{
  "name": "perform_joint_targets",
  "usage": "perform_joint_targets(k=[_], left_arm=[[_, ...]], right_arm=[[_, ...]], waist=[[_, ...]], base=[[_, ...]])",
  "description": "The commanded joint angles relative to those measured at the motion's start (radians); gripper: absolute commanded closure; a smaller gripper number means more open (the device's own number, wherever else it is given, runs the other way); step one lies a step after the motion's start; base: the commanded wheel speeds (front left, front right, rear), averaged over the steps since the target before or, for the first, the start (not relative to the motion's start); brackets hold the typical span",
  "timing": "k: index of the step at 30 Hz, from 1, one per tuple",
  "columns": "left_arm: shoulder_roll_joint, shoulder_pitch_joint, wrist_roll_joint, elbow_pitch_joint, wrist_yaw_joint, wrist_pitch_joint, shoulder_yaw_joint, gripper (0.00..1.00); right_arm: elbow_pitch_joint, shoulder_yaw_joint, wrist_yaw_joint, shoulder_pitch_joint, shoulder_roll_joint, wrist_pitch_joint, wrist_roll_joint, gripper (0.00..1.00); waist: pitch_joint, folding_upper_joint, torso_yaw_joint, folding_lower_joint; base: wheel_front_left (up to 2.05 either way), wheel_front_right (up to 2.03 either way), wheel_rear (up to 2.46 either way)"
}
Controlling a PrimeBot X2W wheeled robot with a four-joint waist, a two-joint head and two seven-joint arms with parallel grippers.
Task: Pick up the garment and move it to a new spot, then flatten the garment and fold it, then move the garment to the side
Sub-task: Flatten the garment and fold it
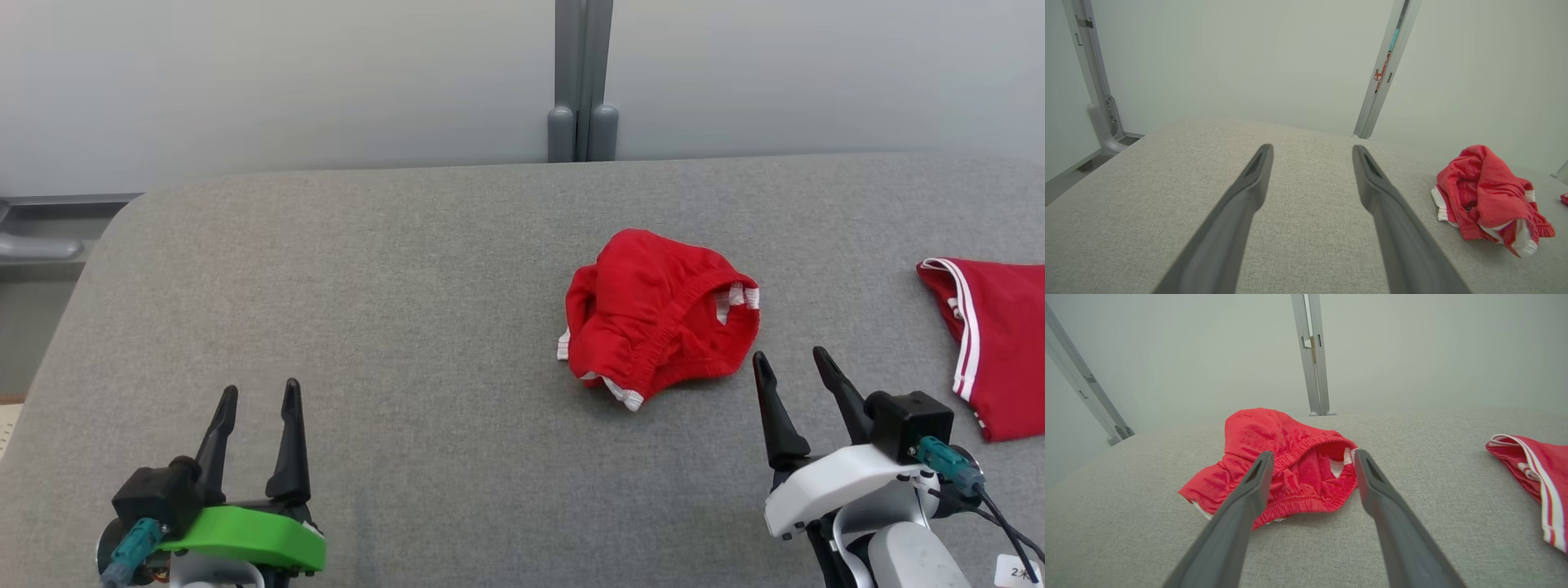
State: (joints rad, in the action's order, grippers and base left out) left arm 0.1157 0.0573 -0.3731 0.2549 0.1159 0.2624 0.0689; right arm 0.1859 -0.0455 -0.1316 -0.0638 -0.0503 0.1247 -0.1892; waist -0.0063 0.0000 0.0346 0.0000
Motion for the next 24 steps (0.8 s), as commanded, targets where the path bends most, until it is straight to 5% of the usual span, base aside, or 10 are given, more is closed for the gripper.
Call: perform_joint_targets(k=[1,9,17,24], left_arm=[[0.002,0.017,0.001,0.006,0.006,0.003,0.008,0.0],[-0.006,0.109,-0.017,0.058,0.013,-0.026,0.14,0.0],[0.003,0.269,-0.148,0.11,0.016,-0.078,0.495,0.0],[0.013,0.361,-0.235,0.166,0.015,-0.063,0.696,0.0]], right_arm=[[-0.002,-0.002,0.002,-0.001,-0.001,0.003,0.002,0.0],[-0.011,-0.007,0.002,-0.021,-0.001,-0.007,0.012,0.0],[-0.016,-0.025,0.002,-0.047,-0.001,-0.011,0.02,0.0],[-0.009,-0.034,0.002,-0.062,-0.001,-0.001,0.019,0.0]], waist=[[0.004,0.0,-0.005,0.0],[0.041,0.0,-0.063,0.0],[0.099,0.0,-0.164,0.0],[0.128,0.0,-0.23,0.0]], base=[[0.0,0.0,0.0],[0.0,0.0,0.0],[0.0,0.0,0.0],[0.0,0.0,0.0]])
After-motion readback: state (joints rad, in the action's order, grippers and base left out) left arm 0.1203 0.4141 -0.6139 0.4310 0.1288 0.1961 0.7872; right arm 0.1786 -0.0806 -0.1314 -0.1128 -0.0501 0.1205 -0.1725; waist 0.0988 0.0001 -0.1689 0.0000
